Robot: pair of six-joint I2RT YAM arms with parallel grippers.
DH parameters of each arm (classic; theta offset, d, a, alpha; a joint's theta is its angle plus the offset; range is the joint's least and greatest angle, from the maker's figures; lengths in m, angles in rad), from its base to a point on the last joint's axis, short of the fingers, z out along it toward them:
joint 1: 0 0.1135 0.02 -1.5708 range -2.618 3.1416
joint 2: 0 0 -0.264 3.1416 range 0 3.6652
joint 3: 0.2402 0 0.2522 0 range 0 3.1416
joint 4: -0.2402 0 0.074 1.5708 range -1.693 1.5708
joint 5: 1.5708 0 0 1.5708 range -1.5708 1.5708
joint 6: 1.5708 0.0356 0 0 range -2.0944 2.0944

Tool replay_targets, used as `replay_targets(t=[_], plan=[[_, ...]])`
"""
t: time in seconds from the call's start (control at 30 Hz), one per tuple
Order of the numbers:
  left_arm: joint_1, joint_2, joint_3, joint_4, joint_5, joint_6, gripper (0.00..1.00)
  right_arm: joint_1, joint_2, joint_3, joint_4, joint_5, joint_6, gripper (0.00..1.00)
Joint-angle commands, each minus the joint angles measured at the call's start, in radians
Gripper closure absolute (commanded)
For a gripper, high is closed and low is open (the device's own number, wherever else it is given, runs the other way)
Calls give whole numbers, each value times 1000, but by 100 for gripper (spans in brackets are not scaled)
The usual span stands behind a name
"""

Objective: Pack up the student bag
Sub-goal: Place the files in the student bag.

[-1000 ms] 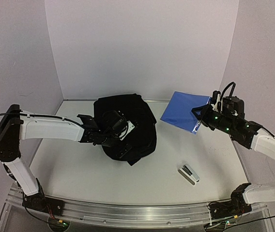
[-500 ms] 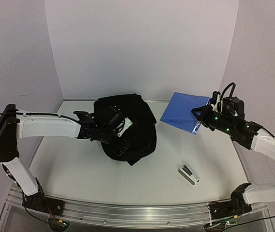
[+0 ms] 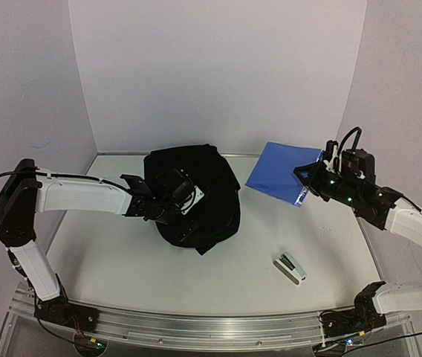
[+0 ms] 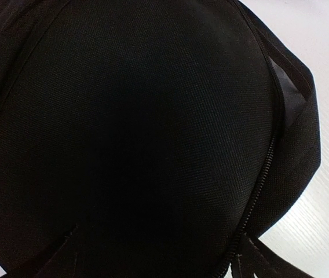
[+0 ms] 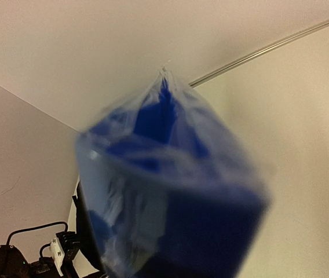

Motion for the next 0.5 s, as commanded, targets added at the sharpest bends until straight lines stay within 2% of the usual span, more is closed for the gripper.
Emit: replay_targets(t=[0.0, 0.1, 0.2, 0.27, 0.37, 0.4, 0.47], plan=[[-1, -18, 21, 46, -71, 18, 24, -6, -5, 0, 38, -5, 3, 100], [-1, -30, 19, 71, -85, 27, 38, -8, -2, 0, 38, -7, 4, 100], [-1, -43, 13, 99, -77, 44, 56, -8, 1, 0, 37, -10, 4, 100], [-1, -42, 22, 99, -67, 51, 74, -8, 1, -3, 38, -12, 6, 100], [-1, -40, 38, 94, -51, 53, 94, -9, -6, -8, 36, -18, 22, 100], [0, -40, 47, 93, -50, 50, 99, -10, -11, -8, 35, -25, 37, 100], [8, -44, 76, 79, -45, 35, 100, -11, -24, -6, 32, -44, 89, 100]])
